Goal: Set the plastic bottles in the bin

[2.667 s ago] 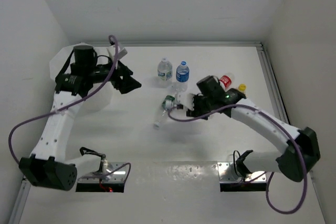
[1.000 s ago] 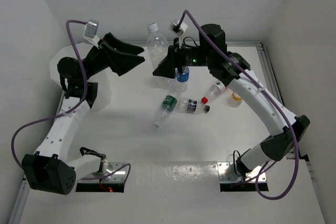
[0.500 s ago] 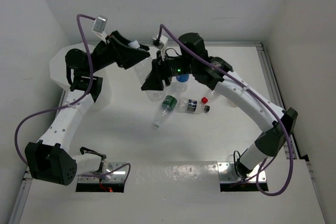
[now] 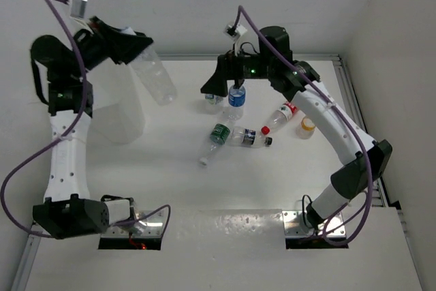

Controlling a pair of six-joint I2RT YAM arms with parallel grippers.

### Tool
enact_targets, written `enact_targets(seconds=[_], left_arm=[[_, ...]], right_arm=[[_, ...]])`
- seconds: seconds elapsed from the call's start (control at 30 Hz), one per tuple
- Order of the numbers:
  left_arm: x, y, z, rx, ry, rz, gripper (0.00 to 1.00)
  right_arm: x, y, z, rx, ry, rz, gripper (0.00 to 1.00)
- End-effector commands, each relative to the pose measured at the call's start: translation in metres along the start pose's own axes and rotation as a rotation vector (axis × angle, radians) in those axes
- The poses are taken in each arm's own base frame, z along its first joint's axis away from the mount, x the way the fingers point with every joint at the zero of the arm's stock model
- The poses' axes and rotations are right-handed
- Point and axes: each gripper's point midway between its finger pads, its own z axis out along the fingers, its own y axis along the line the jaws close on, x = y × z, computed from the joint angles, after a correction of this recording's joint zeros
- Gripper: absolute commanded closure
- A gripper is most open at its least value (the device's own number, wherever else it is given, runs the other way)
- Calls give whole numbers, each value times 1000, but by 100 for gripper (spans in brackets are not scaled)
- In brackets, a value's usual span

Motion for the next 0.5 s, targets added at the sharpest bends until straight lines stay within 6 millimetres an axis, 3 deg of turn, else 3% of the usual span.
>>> enact_targets(seconds=[0.0, 0.07, 0.1, 0.13, 0.2, 0.23, 0.27, 0.3, 0.33, 0.37, 0.47], left_arm=[[-55, 38, -32, -280, -61, 163, 100], [-71, 95, -60, -551, -51, 225, 100], [-98, 98, -74, -631, -83, 303, 100], [-104, 109, -84, -700, -82, 334, 100], [-117, 134, -114, -868, -84, 419, 100], [-116, 142, -124, -915, -74, 426, 100], [-112, 150, -133, -956, -49, 442, 100], [-109, 155, -137, -981, -36, 440, 100], [-101, 169, -151, -1039, -18, 422, 100], [-95, 176, -160, -1070, 0, 413, 100], [-69, 191, -175, -1116, 64, 379, 100]], right_arm=[[-15, -20, -27, 91, -27, -115, 2], [3, -32, -25, 140, 32, -173, 5], [23, -38, -26, 147, 113, -303, 5], [52, -42, -19, 141, 187, -330, 7], [78, -46, -11, 173, 285, -539, 8], [111, -59, -9, 192, 371, -555, 10], [126, -54, -5, 178, 417, -607, 10], [129, -59, -2, 161, 435, -727, 10], [150, -69, 0, 166, 486, -759, 10], [158, -64, 4, 142, 510, -808, 10], [180, -73, 13, 66, 569, -1018, 8]])
